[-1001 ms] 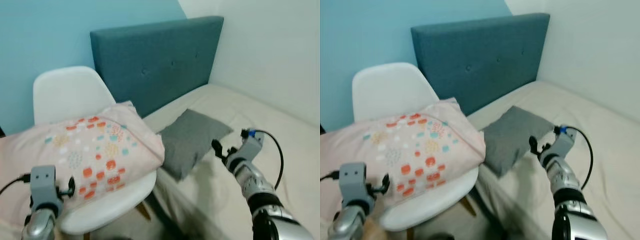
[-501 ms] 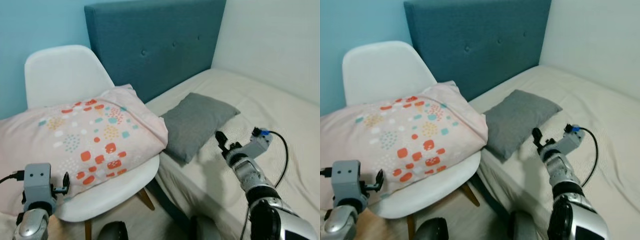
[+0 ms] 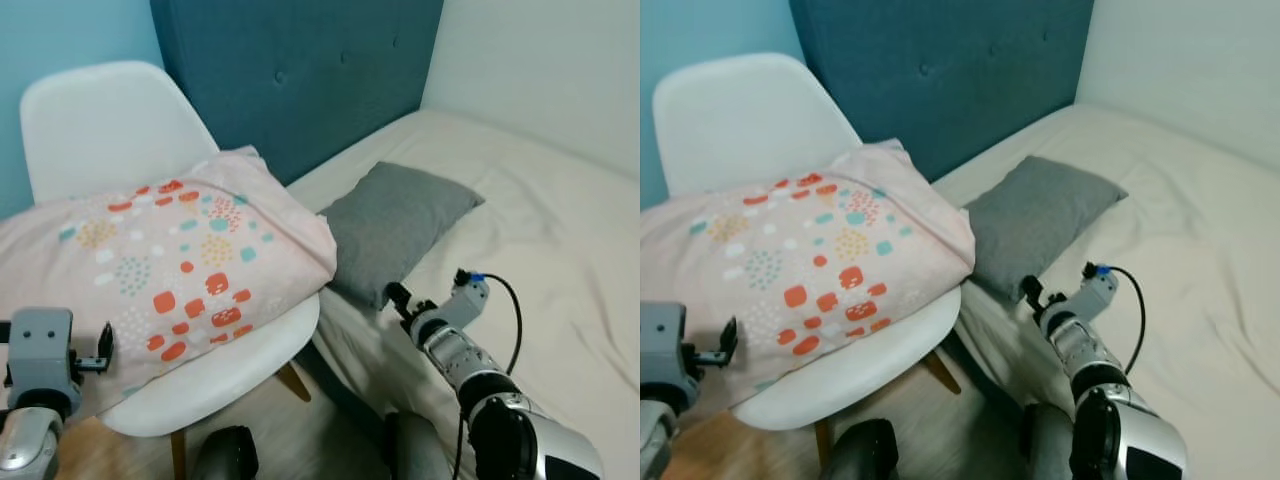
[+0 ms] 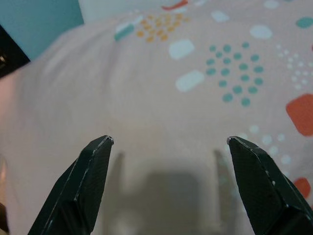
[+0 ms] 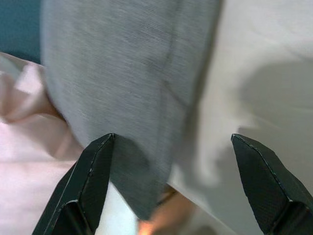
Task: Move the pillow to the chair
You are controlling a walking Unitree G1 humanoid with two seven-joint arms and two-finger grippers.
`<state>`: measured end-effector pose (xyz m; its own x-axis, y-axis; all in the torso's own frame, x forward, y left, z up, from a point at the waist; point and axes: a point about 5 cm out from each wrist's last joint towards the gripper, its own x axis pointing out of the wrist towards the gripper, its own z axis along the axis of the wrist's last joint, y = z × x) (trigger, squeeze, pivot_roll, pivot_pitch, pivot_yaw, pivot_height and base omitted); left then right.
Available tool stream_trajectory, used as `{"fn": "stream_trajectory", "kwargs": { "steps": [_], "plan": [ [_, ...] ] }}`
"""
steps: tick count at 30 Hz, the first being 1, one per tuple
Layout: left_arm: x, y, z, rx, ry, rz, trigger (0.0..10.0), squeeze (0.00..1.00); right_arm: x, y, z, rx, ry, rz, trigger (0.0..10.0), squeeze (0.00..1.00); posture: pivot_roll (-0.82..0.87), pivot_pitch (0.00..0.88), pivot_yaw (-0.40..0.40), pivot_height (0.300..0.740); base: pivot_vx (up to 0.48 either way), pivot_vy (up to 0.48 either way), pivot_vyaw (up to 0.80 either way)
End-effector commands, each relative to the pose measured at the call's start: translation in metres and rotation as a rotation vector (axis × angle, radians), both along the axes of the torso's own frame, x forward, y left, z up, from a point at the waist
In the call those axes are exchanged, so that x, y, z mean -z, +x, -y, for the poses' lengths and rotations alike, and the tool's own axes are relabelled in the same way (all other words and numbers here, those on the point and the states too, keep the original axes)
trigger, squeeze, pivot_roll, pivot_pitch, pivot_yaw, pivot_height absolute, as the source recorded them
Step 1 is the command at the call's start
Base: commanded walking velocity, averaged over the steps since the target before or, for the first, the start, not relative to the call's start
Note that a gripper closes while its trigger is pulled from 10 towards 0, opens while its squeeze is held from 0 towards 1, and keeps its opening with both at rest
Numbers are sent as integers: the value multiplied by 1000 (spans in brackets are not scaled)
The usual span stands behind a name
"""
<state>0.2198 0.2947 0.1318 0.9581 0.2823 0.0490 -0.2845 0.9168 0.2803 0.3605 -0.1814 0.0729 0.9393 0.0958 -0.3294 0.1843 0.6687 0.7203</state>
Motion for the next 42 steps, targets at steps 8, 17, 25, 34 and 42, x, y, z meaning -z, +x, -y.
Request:
{"fn": "stream_trajectory", "kwargs": {
  "steps": [8,17,25,34,42],
  "plan": [
    [-21,-13,-1,26,69,-13,10000,0,0,0,-13,-34,157,46,1137,0,206,259,9,510,0,0,0],
    [-31,-19,3,47,98,-19,10000,0,-14,7,-24,-75,222,150,0,0,223,274,20,510,0,0,0],
    [-37,-15,13,65,73,-1,10000,0,-27,13,-16,-98,56,221,0,0,209,252,9,510,0,0,0],
    [-35,-1,25,83,20,31,10000,0,-66,27,8,-104,-46,382,0,0,168,194,-12,510,0,0,0],
    [-41,21,37,105,-42,97,10000,0,-127,39,42,-29,-136,568,0,0,140,112,-31,510,0,0,0]
  ]
}}
